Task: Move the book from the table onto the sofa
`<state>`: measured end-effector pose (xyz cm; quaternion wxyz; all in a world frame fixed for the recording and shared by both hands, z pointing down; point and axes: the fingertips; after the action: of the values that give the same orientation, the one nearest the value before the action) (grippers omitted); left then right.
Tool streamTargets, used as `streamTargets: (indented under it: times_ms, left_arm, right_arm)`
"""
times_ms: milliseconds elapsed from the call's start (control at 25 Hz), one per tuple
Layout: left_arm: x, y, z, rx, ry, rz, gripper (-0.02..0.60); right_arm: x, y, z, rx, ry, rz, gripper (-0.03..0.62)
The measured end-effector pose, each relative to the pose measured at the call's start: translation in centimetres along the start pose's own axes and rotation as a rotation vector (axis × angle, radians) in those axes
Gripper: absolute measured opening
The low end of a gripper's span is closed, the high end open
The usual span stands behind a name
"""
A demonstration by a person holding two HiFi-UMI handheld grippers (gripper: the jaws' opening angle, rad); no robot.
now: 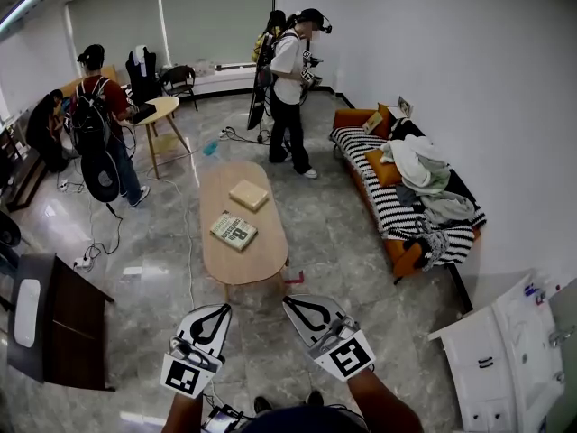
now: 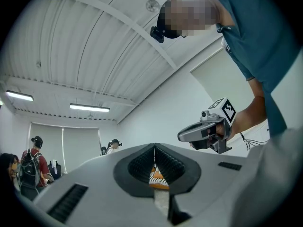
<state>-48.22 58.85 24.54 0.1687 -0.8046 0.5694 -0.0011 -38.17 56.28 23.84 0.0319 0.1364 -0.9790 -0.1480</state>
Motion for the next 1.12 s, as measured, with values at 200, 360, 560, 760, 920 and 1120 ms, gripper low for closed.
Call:
streamTargets:
  times_ms: [200,360,560,760,920,1120]
  left_arm:
    - [-0.4,1.3,-1.1,-0.012,-0.001,-0.011,0.005]
    - [-1.0,3.3,-1.6,-0.028,-0.009,-0.022,0.005]
    - [-1.0,5.2,-2.3,-0.05,-0.016,-0.042,0.005]
    - [-0.2,6.6,-3.5,-0.067,-0.003,-0.039,0.005]
    - [1.9,7.6,-5.0,-0.061,0.015,-0.025,0.005]
    - [5.9,7.7,-6.1,-0.046,0.027,0.011,0.005]
  right_arm:
    - [1.4,0.5,-0.7,0.0,0.012,-0.015,0.008]
    - [3.1,1.0,-0.6,0.0,0.023,-0.037,0.008]
    - [5.1,1.2,-0.6,-0.004,0.042,-0.057,0.008]
    - [6.3,0.1,-1.4,0.0,0.067,-0.057,0.008]
    - [7.4,-2.2,-2.8,0.01,0.066,-0.039,0.008]
    - [7.9,-6.2,-4.8,0.028,0.042,0.0,0.008]
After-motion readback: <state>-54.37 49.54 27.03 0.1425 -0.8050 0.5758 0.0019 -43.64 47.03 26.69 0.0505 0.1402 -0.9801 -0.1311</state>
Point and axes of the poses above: the fingertips, and each gripper's own axes: x forward along the fingers, y to its left, z out of its top, and after that the axes turned 15 degrees about z, right-handed
